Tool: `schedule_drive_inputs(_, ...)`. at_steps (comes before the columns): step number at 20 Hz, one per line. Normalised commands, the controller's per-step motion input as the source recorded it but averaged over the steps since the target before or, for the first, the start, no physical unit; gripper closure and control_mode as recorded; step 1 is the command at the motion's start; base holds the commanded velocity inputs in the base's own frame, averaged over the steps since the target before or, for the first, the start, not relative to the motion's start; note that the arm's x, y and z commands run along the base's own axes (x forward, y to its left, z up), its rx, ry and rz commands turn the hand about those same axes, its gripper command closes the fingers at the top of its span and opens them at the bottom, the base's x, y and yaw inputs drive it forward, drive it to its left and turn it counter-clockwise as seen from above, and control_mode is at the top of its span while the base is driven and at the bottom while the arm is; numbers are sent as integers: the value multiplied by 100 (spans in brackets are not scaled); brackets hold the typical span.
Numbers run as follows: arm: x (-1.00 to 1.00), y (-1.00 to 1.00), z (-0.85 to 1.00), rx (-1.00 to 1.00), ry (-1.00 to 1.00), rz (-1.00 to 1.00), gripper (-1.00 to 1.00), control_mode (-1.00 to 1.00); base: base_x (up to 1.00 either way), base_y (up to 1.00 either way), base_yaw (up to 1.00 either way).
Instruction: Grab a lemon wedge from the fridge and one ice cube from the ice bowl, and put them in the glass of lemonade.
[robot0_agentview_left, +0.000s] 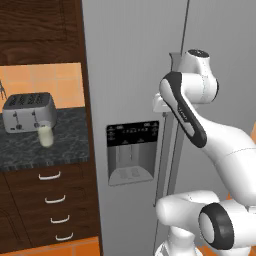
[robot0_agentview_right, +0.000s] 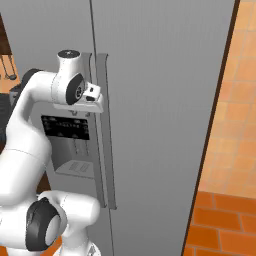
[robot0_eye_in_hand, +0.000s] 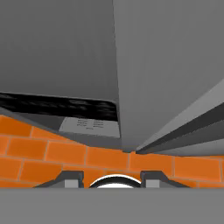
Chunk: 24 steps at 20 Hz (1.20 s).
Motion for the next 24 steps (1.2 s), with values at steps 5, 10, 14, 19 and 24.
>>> schedule_drive_inputs(5, -35, 0, 0, 0, 0, 0, -100, -100, 0, 0, 0)
schedule_drive_inputs(10, -69, 0, -19, 4, 0, -1, -100, -100, 0, 0, 0)
schedule_drive_inputs(14, -68, 0, -41, 3, 1, 0, -100, -100, 0, 0, 0)
schedule_drive_inputs(19, -9, 6, -6, 0, 1, 0, -100, 100, -26, 72, 1)
schedule_drive_inputs(24, 0, 0, 0, 0, 0, 0, -100, 100, -2, 100, 0)
